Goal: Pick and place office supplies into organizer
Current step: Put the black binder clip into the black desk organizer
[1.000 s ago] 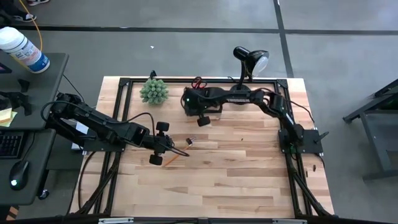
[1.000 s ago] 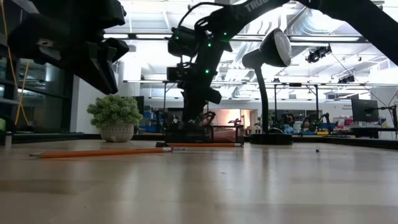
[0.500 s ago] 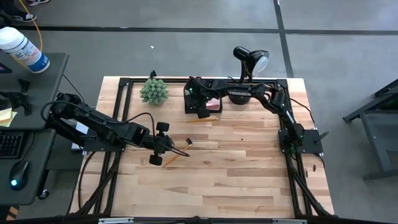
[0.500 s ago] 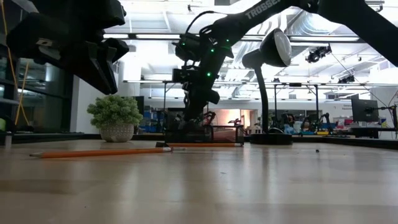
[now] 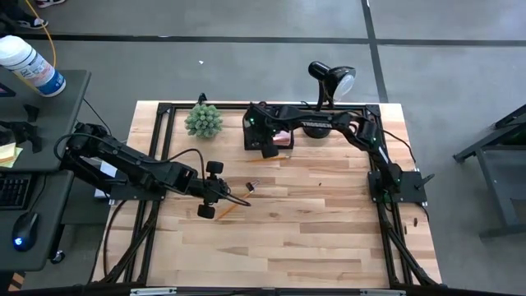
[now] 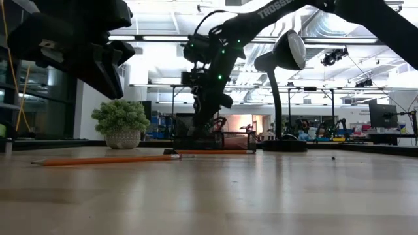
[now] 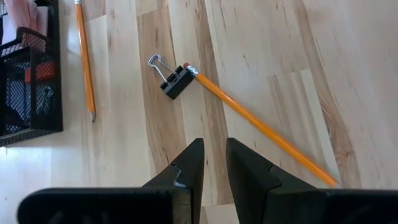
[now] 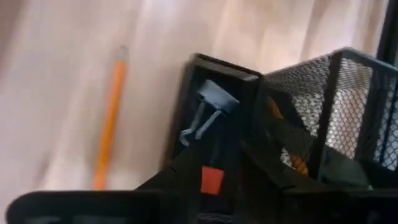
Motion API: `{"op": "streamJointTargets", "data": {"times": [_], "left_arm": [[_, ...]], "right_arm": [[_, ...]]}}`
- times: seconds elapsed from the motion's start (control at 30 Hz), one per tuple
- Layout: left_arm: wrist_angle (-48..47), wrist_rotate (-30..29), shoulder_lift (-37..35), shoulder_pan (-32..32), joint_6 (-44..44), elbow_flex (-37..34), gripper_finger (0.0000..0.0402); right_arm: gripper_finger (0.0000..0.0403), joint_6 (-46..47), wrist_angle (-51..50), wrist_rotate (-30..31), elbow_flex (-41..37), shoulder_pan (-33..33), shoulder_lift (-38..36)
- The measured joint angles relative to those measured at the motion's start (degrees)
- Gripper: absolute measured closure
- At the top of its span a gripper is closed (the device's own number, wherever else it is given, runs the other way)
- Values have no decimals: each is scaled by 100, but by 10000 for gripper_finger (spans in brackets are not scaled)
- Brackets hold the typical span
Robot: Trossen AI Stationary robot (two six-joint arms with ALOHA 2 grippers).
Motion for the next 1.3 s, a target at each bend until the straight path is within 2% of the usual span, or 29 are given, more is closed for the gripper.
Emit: {"op": "streamJointTargets", "data": {"times": [0.27,0.6,1.3], "left_arm": [[-111,-2,0,0,2,0,344],[-159,-18,0,1,42,0,344],[-165,-2,0,1,131,0,344]], "right_arm": [[318,99,-443,-510,3,429,-95],[337,125,-169,-932,3,1147,-44],[343,148,3,-1138,0,1359,635]]}}
